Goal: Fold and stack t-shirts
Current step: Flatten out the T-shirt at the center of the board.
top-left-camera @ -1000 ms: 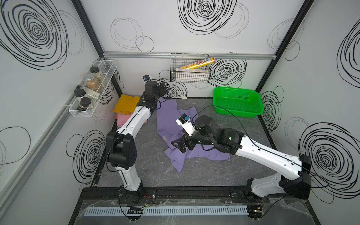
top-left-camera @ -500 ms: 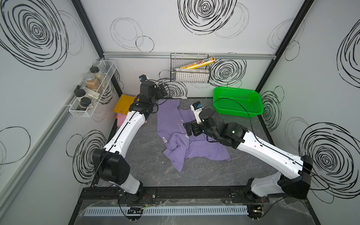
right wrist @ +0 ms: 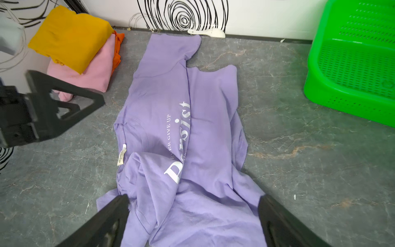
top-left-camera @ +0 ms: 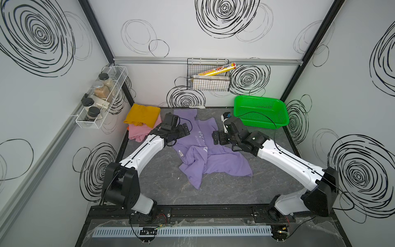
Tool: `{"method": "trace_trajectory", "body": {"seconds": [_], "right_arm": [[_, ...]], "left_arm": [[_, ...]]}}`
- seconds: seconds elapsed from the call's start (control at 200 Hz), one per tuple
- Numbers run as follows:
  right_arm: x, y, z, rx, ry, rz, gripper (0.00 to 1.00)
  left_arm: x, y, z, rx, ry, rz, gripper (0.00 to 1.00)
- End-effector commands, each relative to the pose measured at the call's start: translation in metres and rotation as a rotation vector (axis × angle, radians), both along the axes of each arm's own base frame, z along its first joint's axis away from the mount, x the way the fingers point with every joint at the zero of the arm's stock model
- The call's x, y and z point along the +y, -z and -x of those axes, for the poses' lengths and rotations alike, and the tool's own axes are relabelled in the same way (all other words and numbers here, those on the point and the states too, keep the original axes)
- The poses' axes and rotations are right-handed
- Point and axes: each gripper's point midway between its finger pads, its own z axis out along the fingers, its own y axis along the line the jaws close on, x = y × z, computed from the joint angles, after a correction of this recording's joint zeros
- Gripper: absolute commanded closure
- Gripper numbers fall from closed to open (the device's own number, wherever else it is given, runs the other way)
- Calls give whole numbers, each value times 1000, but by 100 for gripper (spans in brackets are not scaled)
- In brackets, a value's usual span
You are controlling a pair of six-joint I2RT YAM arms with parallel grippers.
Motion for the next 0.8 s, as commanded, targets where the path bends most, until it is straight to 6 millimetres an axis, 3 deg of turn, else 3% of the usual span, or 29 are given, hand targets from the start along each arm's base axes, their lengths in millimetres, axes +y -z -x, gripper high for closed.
{"method": "trace_trajectory", "body": {"seconds": [0.0,0.34,0.791], "right_arm": [[1,5,6,22,-12,-39,2],[-7,41,21,93,-6,-27,2],[-46,105,12,141,167,48,2]], "left_arm": [[-8,5,-10,-45,4,81,1],[-38,38,-5,1,11,310,1],[-59,83,9,89,46,334,1]]}}
